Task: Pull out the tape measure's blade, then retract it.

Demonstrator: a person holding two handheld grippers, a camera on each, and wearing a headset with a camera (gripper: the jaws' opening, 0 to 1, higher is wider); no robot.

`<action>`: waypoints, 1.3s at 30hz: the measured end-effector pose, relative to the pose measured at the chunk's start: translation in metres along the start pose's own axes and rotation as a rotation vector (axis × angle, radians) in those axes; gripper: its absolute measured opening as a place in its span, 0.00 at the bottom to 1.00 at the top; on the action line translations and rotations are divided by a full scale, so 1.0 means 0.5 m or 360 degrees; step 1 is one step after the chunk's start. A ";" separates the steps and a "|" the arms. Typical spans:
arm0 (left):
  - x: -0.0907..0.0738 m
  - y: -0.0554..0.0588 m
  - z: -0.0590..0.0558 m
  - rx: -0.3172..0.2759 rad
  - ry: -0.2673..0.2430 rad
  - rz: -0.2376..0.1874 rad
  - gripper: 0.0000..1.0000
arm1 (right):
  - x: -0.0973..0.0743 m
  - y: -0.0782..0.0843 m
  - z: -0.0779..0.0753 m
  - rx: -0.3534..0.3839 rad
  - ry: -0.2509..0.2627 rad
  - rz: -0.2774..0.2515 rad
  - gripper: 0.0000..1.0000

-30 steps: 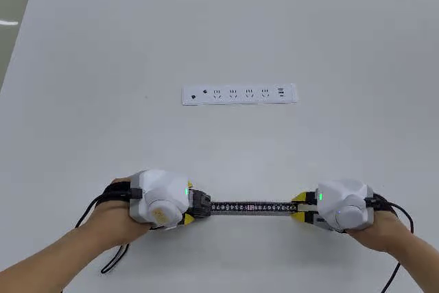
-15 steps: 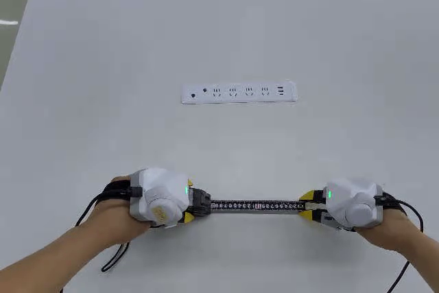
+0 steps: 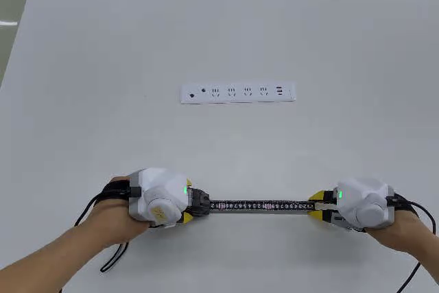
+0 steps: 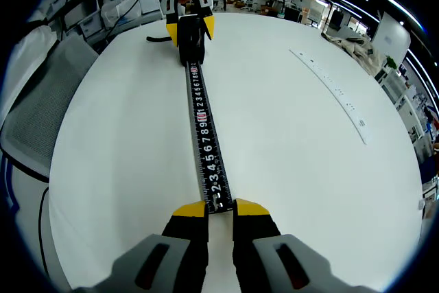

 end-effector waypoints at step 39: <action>0.002 -0.002 -0.004 0.0055 -0.0014 -0.0020 0.35 | 0.006 -0.025 -0.001 -0.0079 0.0010 0.0208 0.16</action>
Point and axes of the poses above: the centre of the closed fingertips' face, and the gripper's own axes: x roughly forward along the fingers, z roughly to its left, y roughly out of its underside, the point moved 10 cm from there along -x, roughly backward along the fingers, and after that the axes turned 4 degrees about -z, right-handed, at the moved point
